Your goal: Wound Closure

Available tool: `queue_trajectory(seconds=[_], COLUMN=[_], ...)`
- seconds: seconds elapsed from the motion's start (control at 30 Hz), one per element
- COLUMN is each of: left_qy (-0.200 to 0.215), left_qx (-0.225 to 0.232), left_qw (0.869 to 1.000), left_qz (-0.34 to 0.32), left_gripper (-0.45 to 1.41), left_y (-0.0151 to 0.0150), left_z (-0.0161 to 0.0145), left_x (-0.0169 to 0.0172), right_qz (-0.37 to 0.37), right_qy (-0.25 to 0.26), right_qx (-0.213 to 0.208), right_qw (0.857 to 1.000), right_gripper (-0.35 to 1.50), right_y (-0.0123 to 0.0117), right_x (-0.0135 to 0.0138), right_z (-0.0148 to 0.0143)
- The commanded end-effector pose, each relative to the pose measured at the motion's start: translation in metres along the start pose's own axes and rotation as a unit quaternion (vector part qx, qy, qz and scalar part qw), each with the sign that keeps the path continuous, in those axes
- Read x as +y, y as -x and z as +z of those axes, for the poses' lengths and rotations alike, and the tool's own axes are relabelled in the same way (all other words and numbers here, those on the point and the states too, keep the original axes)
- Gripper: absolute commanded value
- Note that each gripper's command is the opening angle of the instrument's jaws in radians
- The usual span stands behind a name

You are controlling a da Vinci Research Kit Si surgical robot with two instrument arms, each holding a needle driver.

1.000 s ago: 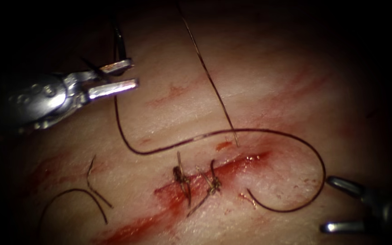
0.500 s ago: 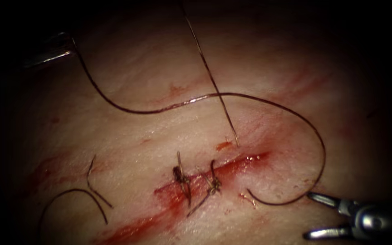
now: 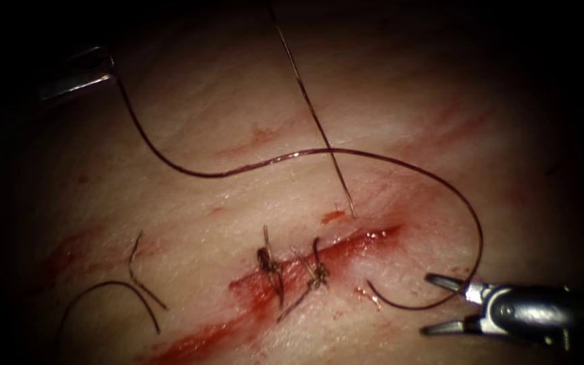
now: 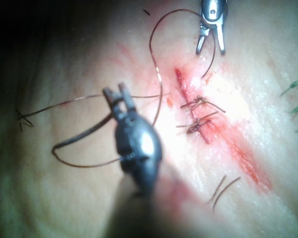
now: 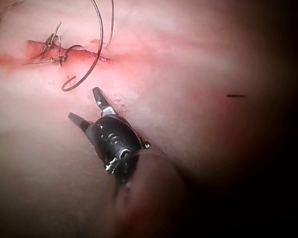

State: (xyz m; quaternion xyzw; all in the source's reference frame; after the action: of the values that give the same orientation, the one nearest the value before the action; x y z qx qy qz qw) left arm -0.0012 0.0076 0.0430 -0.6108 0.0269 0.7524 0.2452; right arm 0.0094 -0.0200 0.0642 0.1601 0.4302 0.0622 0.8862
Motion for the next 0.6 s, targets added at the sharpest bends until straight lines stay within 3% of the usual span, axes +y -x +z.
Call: queue_trajectory(seconds=[0.03, 0.33, 0.47, 0.53, 0.57, 0.6], left_qy=[0.002, 0.003, 0.005, 0.005, 0.005, 0.005], left_qx=[0.001, 0.009, 0.008, 0.008, 0.008, 0.008], left_qw=[1.000, 1.000, 1.000, 1.000, 1.000, 1.000], left_qz=[0.000, 0.004, 0.005, 0.005, 0.005, 0.005], left_gripper=[-0.45, -0.45, -0.45, -0.45, -0.45, -0.45], left_y=[0.0006, 0.0010, 0.0011, 0.0011, 0.0011, 0.0011], left_z=[0.0006, 0.0020, 0.0022, 0.0022, 0.0022, 0.0022], left_x=[0.0003, 0.0014, 0.0016, 0.0016, 0.0016, 0.0016], right_qz=[-0.009, -0.048, -0.051, -0.059, -0.059, -0.059], right_qy=[0.002, 0.040, 0.043, 0.043, 0.038, 0.002], right_qx=[0.008, 0.004, 0.003, 0.003, 0.002, -0.017], right_qw=[1.000, 0.998, 0.998, 0.997, 0.998, 0.998], right_gripper=[1.48, 1.43, 1.21, 0.94, 0.57, -0.35], right_y=[-0.0012, -0.0030, -0.0033, -0.0034, -0.0034, -0.0033], right_x=[-0.0001, 0.0015, 0.0020, 0.0021, 0.0021, 0.0019], right_z=[0.0022, 0.0069, 0.0073, 0.0072, 0.0071, 0.0065])
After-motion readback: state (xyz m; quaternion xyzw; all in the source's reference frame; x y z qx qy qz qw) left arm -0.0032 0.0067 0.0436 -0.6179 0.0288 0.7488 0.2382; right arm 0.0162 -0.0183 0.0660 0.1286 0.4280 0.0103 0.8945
